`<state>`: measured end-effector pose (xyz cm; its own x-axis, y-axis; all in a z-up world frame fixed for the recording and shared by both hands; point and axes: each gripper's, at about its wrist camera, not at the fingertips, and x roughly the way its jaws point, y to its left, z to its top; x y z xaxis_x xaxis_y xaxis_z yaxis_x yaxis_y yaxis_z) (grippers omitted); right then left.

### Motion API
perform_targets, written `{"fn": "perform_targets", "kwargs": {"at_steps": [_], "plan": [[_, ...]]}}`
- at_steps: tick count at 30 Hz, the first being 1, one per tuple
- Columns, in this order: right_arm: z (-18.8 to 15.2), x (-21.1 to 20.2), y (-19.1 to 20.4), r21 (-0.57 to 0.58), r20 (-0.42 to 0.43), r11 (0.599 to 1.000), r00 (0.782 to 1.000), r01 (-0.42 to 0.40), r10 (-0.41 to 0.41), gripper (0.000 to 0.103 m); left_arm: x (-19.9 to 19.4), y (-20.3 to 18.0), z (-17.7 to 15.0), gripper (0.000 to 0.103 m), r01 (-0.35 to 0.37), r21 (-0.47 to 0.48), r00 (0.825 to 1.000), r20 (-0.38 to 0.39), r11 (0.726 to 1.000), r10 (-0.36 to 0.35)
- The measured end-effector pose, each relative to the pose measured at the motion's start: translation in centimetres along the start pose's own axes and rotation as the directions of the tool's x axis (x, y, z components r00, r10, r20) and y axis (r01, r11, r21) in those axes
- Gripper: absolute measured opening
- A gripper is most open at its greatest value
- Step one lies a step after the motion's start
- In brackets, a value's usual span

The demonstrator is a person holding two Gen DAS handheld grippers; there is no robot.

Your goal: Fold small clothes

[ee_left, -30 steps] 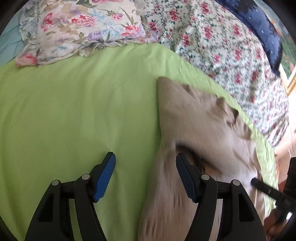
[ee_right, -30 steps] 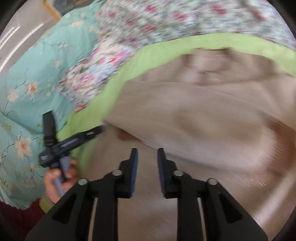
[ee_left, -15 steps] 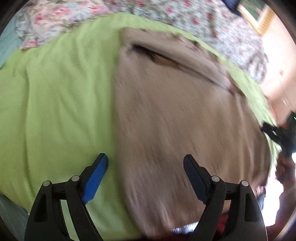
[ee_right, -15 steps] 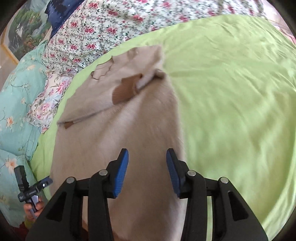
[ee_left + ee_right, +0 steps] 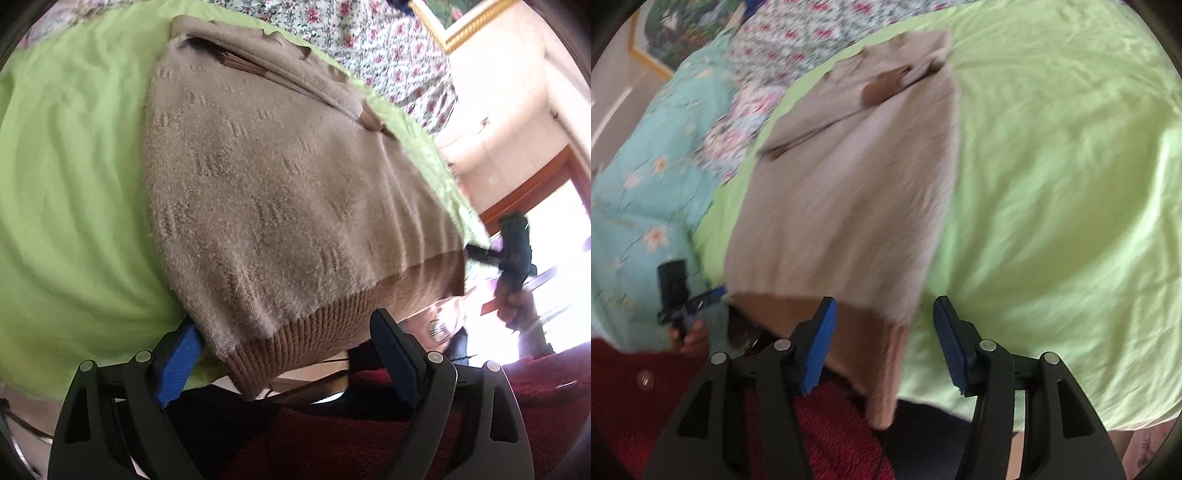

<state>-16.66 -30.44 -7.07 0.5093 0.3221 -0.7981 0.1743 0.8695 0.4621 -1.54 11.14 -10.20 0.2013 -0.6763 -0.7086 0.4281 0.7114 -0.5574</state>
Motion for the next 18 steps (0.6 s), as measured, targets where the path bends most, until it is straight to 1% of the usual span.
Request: {"fn": "perform_targets", "kwargs": {"at_steps": [2,4,6,7,8,9,10,11,12,13,14,16,18], "plan": [[-0.6,0.4,0.5,-0.022,-0.02,0.999,0.999,-0.026,0.025,0.056,-0.1,0.2,-0.1,0.083,0.032,-0.006,0.999,-0.008,0.999,-0.032],[-1.0,1.1,1.0,-0.045,-0.032,0.998,0.998,-0.05,0.049,0.056,0.3,0.2,-0.4,0.08,0.044,0.006,0.999,-0.031,0.999,-0.044],[-1.0,1.6,1.3,-0.043,-0.023,0.997,0.997,-0.07,0.069,0.057,1.0,0.2,-0.4,0.071,0.039,0.016,0.998,-0.053,0.999,-0.038],[-0.9,2.0,1.7,-0.042,-0.017,0.996,0.997,-0.074,0.074,0.057,1.5,0.1,-0.4,0.069,0.031,0.02,0.997,-0.065,0.999,-0.029],[-0.9,2.1,1.9,-0.05,-0.011,0.996,0.998,-0.067,0.067,0.056,1.7,0.1,-0.4,0.065,0.028,0.022,0.997,-0.078,0.999,-0.026],[-0.9,2.2,2.1,-0.061,-0.006,0.997,0.998,-0.056,0.055,0.049,1.8,0.0,-0.5,0.058,0.019,0.027,0.996,-0.082,0.999,-0.017],[-1.0,2.2,2.2,-0.072,-0.002,0.997,0.999,-0.033,0.033,0.033,1.8,0.1,-0.6,0.054,0.001,0.031,0.997,-0.08,1.0,0.001],[-1.1,2.2,2.2,-0.076,0.001,0.997,1.0,-0.011,0.011,0.025,1.9,0.2,-0.7,0.042,-0.009,0.03,0.997,-0.079,1.0,0.011],[-1.1,2.0,1.9,-0.071,0.006,0.997,1.0,0.003,-0.002,0.013,1.8,0.6,-0.8,0.025,-0.022,0.022,0.997,-0.077,1.0,0.024],[-1.2,1.5,1.5,-0.058,0.026,0.998,1.0,0.0,0.002,0.01,1.7,1.0,-0.9,0.016,-0.031,0.011,0.997,-0.075,0.999,0.032],[-1.2,1.0,1.2,-0.049,0.046,0.999,0.999,-0.005,0.007,0.01,1.4,1.5,-1.0,0.008,-0.027,-0.01,0.997,-0.074,1.0,0.026],[-1.5,-0.7,0.5,-0.019,0.116,0.999,0.992,-0.043,0.045,0.009,1.0,1.6,-1.3,0.008,-0.023,-0.024,0.998,-0.052,0.999,0.022],[-2.0,-2.3,-0.1,0.008,0.173,0.996,0.981,-0.094,0.092,0.009,0.0,0.7,-1.5,0.007,-0.039,0.002,0.999,-0.015,0.999,0.039]]}}
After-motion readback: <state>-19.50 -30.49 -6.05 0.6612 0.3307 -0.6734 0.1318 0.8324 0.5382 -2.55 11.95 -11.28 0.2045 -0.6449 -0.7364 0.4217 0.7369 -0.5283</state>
